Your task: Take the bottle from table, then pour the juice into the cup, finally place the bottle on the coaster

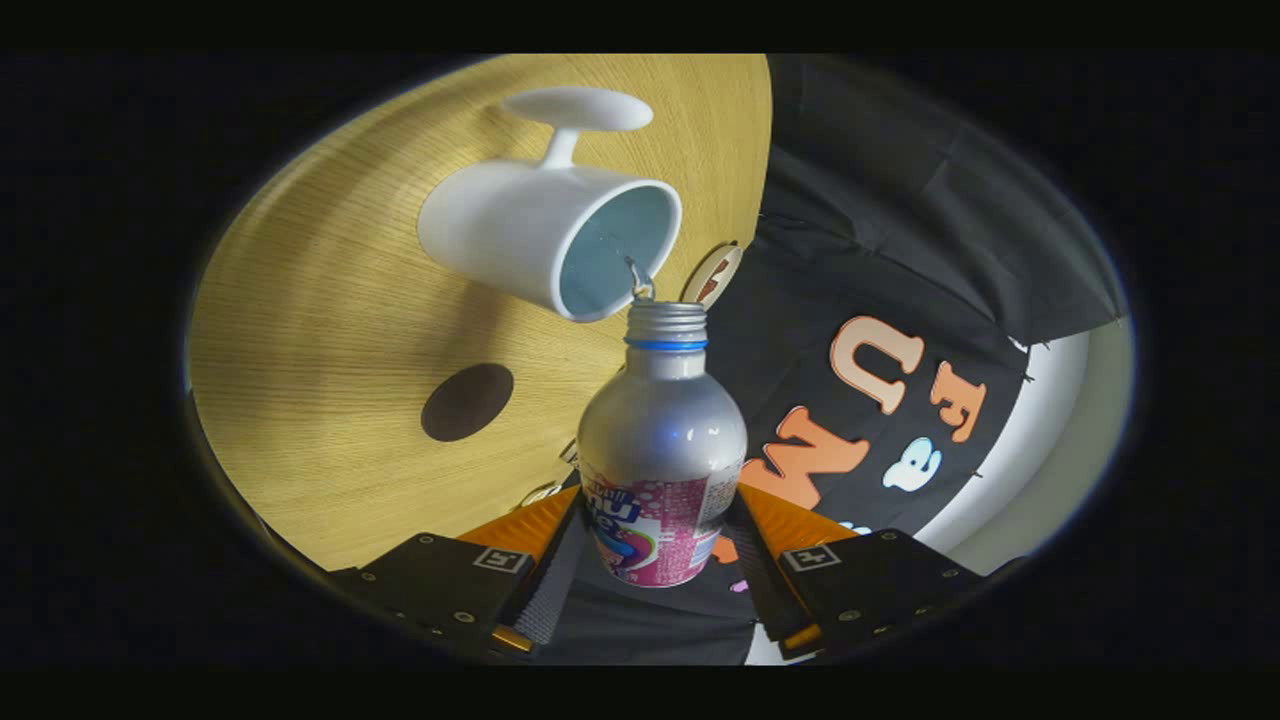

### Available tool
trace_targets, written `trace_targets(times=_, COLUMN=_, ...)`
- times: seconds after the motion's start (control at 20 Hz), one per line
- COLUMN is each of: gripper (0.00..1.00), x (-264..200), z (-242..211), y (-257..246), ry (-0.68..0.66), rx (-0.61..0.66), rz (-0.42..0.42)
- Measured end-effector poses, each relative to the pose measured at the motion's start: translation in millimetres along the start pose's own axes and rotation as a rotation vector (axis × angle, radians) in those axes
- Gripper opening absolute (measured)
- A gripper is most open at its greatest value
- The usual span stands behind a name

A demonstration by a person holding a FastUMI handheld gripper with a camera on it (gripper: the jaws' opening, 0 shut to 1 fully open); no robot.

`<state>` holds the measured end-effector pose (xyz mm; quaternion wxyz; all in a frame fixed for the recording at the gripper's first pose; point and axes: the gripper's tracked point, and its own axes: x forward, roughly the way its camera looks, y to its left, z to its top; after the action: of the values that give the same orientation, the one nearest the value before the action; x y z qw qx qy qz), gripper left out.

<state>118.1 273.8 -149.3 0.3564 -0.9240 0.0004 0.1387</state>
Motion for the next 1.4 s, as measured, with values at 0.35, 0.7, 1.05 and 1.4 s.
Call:
trace_targets(times=0.35, gripper=0.77, x=-3.3, z=3.5, y=-5.6, ry=0.003, rx=-0.073, rz=-0.013)
trace_targets(times=0.7, gripper=0.77, x=-2.6, z=4.2, y=-10.2, ry=0.004, rx=-0.130, rz=-0.017)
trace_targets(times=1.05, gripper=0.77, x=-2.3, z=2.8, y=-12.2, ry=0.010, rx=-0.178, rz=-0.016)
trace_targets(times=1.4, gripper=0.77, x=1.5, z=0.4, y=-9.2, ry=0.009, rx=-0.102, rz=-0.002)
